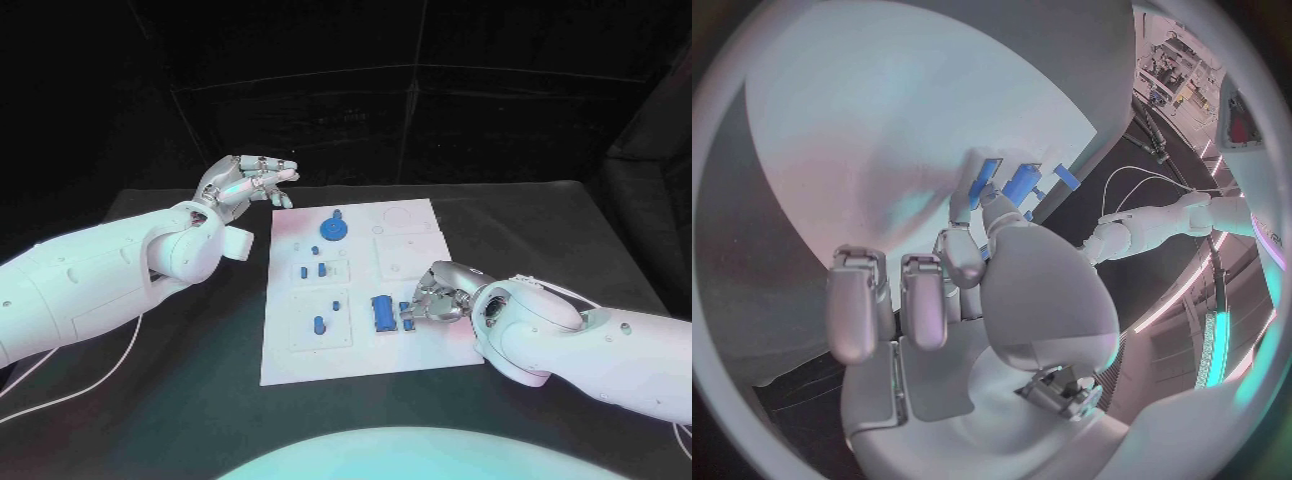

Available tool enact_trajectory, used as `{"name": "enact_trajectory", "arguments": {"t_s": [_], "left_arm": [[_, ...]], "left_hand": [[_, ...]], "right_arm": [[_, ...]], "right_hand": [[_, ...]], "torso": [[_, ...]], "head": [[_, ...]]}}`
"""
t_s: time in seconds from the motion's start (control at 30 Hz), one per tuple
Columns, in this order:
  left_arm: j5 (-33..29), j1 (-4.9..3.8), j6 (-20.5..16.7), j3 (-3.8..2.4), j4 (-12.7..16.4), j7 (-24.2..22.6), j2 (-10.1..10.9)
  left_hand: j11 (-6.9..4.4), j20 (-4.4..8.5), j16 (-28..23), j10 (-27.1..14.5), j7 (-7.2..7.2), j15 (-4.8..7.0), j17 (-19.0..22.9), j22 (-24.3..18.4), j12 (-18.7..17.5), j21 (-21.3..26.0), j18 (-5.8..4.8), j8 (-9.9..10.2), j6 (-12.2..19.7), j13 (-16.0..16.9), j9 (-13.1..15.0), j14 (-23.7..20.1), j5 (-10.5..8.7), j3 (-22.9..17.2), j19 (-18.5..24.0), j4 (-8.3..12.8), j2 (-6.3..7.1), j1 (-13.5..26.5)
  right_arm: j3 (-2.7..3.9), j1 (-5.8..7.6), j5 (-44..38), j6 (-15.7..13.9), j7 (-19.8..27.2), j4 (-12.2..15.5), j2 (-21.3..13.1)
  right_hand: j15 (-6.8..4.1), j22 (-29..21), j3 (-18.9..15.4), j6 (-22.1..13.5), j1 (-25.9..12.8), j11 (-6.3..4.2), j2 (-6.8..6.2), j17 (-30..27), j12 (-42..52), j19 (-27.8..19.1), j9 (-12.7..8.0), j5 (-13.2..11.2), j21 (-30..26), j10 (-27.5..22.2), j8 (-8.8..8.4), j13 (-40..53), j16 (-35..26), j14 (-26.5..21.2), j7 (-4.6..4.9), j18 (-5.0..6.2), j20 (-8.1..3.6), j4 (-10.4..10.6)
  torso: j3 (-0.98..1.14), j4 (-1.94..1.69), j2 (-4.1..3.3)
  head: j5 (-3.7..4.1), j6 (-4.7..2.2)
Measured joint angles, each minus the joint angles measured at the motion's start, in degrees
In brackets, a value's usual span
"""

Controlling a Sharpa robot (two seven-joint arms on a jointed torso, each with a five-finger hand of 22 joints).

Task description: Assemble the parts on the task board

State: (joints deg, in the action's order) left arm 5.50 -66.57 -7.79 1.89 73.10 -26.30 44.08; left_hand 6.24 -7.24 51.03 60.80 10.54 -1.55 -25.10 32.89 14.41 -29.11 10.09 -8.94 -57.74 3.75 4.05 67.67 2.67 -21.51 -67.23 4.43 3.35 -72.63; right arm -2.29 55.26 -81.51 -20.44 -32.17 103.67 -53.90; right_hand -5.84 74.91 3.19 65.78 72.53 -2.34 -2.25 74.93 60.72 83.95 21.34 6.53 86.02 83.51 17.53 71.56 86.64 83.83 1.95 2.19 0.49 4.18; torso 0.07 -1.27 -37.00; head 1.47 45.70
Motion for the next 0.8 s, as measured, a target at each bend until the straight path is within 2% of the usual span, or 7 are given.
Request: {"name": "enact_trajectory", "arguments": {"t_s": [0.17, 0.27, 0.4, 0.53, 0.57, 0.7, 0.8], "left_arm": [[0.0, 0.00, 0.0, 0.00, 0.0, 0.0, 0.0], [0.0, 0.01, 0.0, 0.00, 0.0, 0.0, 0.0], [0.0, 0.01, 0.0, 0.00, 0.0, 0.0, 0.0], [0.0, 0.01, 0.0, 0.00, -0.1, 0.0, -0.1], [0.0, 0.01, 0.0, 0.00, -0.1, 0.0, -0.1], [0.0, 0.09, -0.1, 0.01, -0.3, 0.0, -0.2], [-0.2, 0.19, -0.2, 0.02, -0.9, 0.0, -0.5]], "left_hand": [[0.00, 0.00, 0.0, 0.0, 0.00, 0.00, 0.0, 0.0, 0.0, 0.0, 0.00, 0.0, 0.0, 0.0, 0.0, 0.0, 0.00, 0.0, 0.0, 0.0, 0.00, 0.0], [0.00, 0.00, 0.0, 0.0, 0.00, 0.00, 0.0, 0.0, 0.0, 0.0, 0.00, 0.0, 0.0, 0.0, 0.0, 0.0, 0.00, 0.0, 0.0, 0.0, 0.00, 0.0], [0.00, 0.00, 0.0, 0.0, 0.00, 0.00, 0.0, 0.0, 0.0, 0.0, 0.00, 0.0, 0.0, 0.0, 0.0, 0.0, 0.00, 0.0, 0.0, 0.0, 0.00, 0.0], [0.00, -0.14, 0.0, 0.0, 0.13, 0.00, 0.1, -0.2, 0.0, 0.3, 0.00, 0.0, 0.1, 0.0, 0.0, 0.0, 0.00, 0.0, -0.1, 0.0, 0.00, 0.0], [0.00, -0.20, 0.0, 0.0, 0.19, 0.00, 0.1, -0.2, 0.0, 0.4, 0.00, 0.0, 0.2, 0.0, 0.0, 0.0, 0.00, 0.0, -0.2, 0.0, 0.00, 0.0], [0.00, -0.21, 0.0, 0.0, 0.21, 0.00, 0.1, -0.3, 0.0, 0.4, 0.00, 0.0, 0.2, 0.0, 0.0, 0.0, 0.00, 0.3, -0.2, 0.0, 0.00, 0.0], [0.00, -0.21, -0.8, 0.0, 0.21, -0.23, 0.5, -0.6, 0.0, 1.0, -0.01, 0.0, 0.2, 0.0, 0.0, -0.7, 0.00, 0.3, -0.2, 0.0, 0.00, 0.0]], "right_arm": [[0.00, 0.00, -0.3, -0.1, 0.1, 0.2, -0.2], [0.00, 0.00, 0.0, -0.8, 1.3, 0.7, -0.9], [-0.01, 0.00, 2.1, -2.8, 5.6, 1.5, -2.1], [-0.01, 0.10, 7.7, -5.8, 13.0, 1.4, -3.0], [-0.01, 0.17, 9.0, -6.2, 14.3, 1.2, -3.1], [-0.03, 1.83, 19.5, -8.9, 23.2, -2.0, -3.1], [0.04, 3.61, 29.4, -10.0, 29.7, -6.6, -2.1]], "right_hand": [[0.00, 0.0, -0.5, 0.0, 0.1, 0.00, 0.14, 0.0, -0.2, 0.0, 0.0, 0.6, 0.0, 0.0, 0.00, 0.0, 0.0, 0.0, 0.00, 0.00, 0.00, 0.0], [0.00, 0.0, -1.6, -0.1, -1.6, 0.12, -0.19, 0.0, -0.6, 0.0, 0.0, 1.1, -0.3, -0.1, -0.44, 0.0, -0.1, 0.0, 0.07, 0.00, 0.00, 1.1], [0.35, 0.0, -4.0, -2.5, -4.0, 1.17, -1.10, 0.0, -3.5, 0.0, -0.3, 3.1, -1.6, -1.2, -1.87, -1.6, -1.3, 0.3, 1.12, 0.00, 0.00, 2.4], [1.58, 0.0, -5.6, -6.2, -3.9, 2.15, -0.84, 0.0, -9.5, -0.3, -1.0, 3.1, -4.6, -3.8, -4.11, -5.2, -4.0, 0.1, 2.53, 0.00, 1.22, 2.2], [1.84, -0.5, -5.9, -6.7, -3.3, 2.36, -0.40, -0.3, -11.6, -0.9, -1.1, 3.1, -5.8, -4.7, -4.46, -6.4, -4.9, 0.2, 2.80, 0.58, 1.64, 1.9], [2.36, -11.3, -4.6, -8.0, 3.6, 3.27, 1.45, -10.7, -29.4, -6.6, -1.6, 1.5, -14.9, -12.2, -5.75, -17.9, -13.0, -0.4, 3.76, 3.76, 2.11, -1.4], [3.45, -31.8, -3.0, -8.8, 6.9, 4.18, 2.79, -32.4, -39.5, -17.3, -2.4, 0.7, -33.1, -16.0, -7.43, -26.9, -32.2, -7.8, 4.57, 7.27, 2.98, -3.0]], "torso": [[0.00, 0.03, 0.02], [0.00, 0.10, 0.07], [-0.01, 0.10, 0.15], [-0.05, 0.05, 0.31], [-0.06, 0.04, 0.37], [-0.19, -0.03, 0.87], [-0.31, -0.03, 1.48]], "head": [[-0.13, -0.08], [-0.14, -0.22], [-0.01, -0.57], [0.21, -1.03], [0.23, -1.12], [0.41, -2.03], [0.69, -3.10]]}}
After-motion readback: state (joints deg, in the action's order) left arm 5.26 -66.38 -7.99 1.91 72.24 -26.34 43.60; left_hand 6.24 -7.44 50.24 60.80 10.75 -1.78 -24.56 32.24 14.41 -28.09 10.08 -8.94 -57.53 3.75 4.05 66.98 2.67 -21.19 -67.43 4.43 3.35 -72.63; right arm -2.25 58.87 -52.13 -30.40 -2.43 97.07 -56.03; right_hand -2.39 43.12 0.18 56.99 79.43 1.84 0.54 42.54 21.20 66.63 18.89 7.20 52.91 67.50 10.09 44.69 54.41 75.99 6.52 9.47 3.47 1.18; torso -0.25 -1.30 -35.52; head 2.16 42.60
